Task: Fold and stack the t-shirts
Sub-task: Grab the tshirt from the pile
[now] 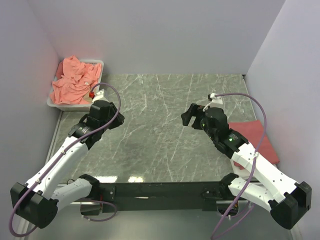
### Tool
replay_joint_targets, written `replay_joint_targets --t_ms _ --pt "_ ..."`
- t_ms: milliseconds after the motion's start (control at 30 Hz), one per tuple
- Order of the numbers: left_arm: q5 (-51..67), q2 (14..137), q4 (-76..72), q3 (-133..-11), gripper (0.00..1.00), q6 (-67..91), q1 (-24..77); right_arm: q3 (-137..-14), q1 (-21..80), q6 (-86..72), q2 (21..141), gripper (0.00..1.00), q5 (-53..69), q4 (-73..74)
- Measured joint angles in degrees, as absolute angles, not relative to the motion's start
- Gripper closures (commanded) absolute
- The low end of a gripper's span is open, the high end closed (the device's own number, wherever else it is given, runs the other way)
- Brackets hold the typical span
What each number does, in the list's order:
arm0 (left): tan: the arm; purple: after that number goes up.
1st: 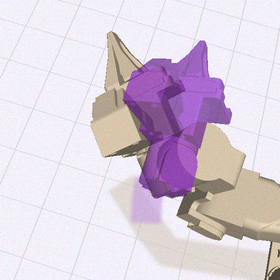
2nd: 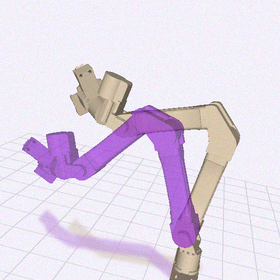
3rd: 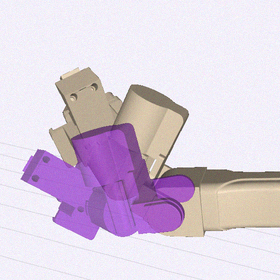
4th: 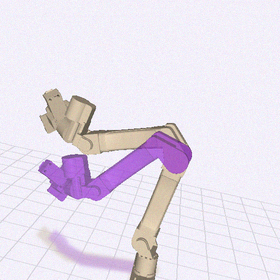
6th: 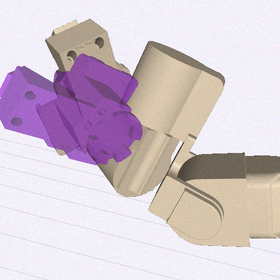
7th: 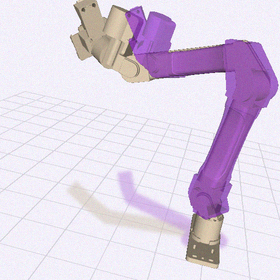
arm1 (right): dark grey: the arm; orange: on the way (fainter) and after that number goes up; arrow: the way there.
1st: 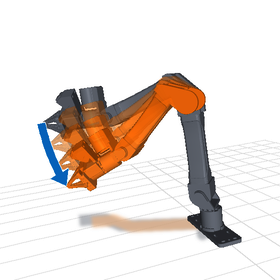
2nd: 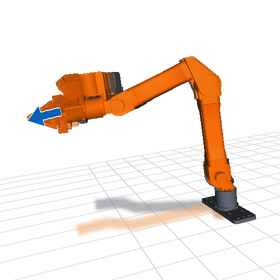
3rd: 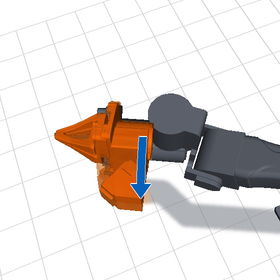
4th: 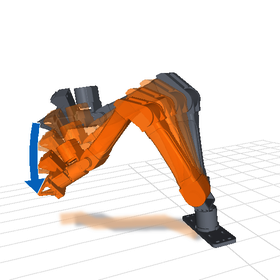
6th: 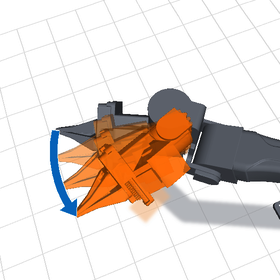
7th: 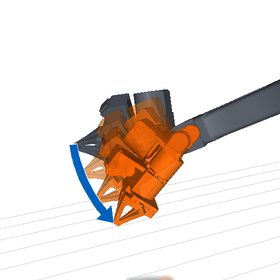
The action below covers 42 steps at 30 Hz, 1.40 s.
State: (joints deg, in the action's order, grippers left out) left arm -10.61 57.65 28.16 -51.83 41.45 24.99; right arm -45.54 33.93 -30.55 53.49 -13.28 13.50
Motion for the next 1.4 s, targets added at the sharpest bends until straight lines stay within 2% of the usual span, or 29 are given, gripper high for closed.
replay_joint_targets --t_ms 167,267,400,433,567,700,933,1233,1400 --pt "-11.53 59.16 28.23 -53.45 0.56 41.69 24.58 -45.54 33.93 -29.8 53.49 0.07 -12.49 13.8" --pt "-11.57 61.47 28.05 -55.86 0.54 41.65 23.24 -45.54 33.93 -29.04 53.45 0.07 -12.25 14.15" --pt "-11.14 66.35 27.68 -60.58 0.48 41.63 18.0 -45.54 33.93 -28.64 53.3 0.07 -11.0 14.61" --pt "-10.92 68.36 27.59 -62.61 0.43 41.63 15.7 -45.54 33.93 -28.6 53.23 0.07 -10.72 14.7" --pt "-13.23 76.88 27.27 -71.2 0.36 41.3 7.79 -45.52 33.93 -28.6 53.04 0.06 -9.37 15.22" --pt "-17.02 86.26 26.89 -80.2 0.35 40.91 0.73 -44.88 33.93 -28.47 52.21 0.06 -7.66 15.29" --pt "-20.95 104.66 27.33 -95.31 0.39 37.95 -8.69 -44.49 33.93 -28.36 50.74 0.06 -4.32 15.22" --pt "-16.88 124.31 24.95 -108.92 0.42 36.62 -11.07 -44.27 33.93 -28.36 50.94 0.06 -0.99 14.09" --pt "-13.32 129.38 24.27 -110.87 0.45 37.04 -11.05 -43.53 33.93 -28.36 51.35 0.06 0.27 13.61"
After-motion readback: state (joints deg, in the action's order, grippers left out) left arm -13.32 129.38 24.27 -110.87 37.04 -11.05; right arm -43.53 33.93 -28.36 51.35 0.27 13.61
